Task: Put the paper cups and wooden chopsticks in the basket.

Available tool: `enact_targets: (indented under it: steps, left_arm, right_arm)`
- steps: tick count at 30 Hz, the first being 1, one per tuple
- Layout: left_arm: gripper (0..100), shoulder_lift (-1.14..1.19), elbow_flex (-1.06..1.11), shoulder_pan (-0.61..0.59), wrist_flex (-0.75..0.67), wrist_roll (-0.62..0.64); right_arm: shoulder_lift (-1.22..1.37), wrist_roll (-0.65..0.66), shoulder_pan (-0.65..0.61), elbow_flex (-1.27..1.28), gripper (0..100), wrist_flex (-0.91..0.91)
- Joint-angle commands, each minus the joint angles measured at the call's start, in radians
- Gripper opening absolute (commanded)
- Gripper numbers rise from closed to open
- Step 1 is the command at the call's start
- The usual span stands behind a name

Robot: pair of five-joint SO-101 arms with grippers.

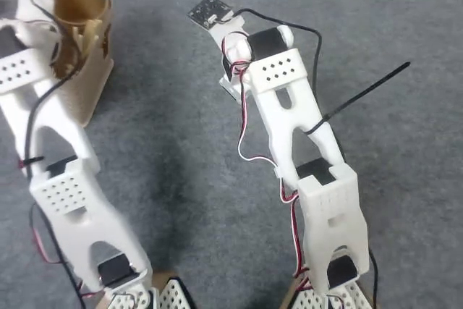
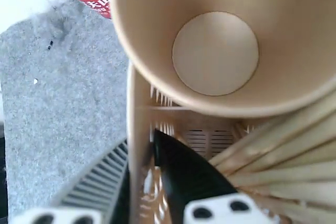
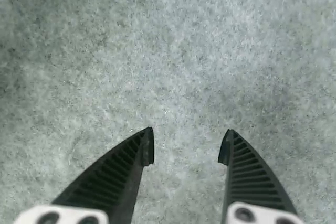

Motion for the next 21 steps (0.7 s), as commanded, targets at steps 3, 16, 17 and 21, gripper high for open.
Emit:
enact_targets:
  steps: [3, 16, 17, 21]
  left_arm:
    - [1, -0.002, -0.091, 0.043, 0.091, 0.023]
    - [1, 0.017, -0.076, 0.051, 0.140, 0.028]
    - [1, 0.029, -0.076, 0.040, 0.123, 0.028]
    - [1, 0.092, -0.076, -0.051, 0.006, 0.026]
  right_arm:
    - [-0.013, 0.000, 0.005, -0.008, 21.6, -0.004]
    - [-0.013, 0.002, -0.007, -0.008, 21.6, -0.122]
    - [-0.013, 0.012, -0.010, -0.008, 21.6, -0.143]
    - [-0.010, 0.106, -0.039, -0.006, 21.6, -0.145]
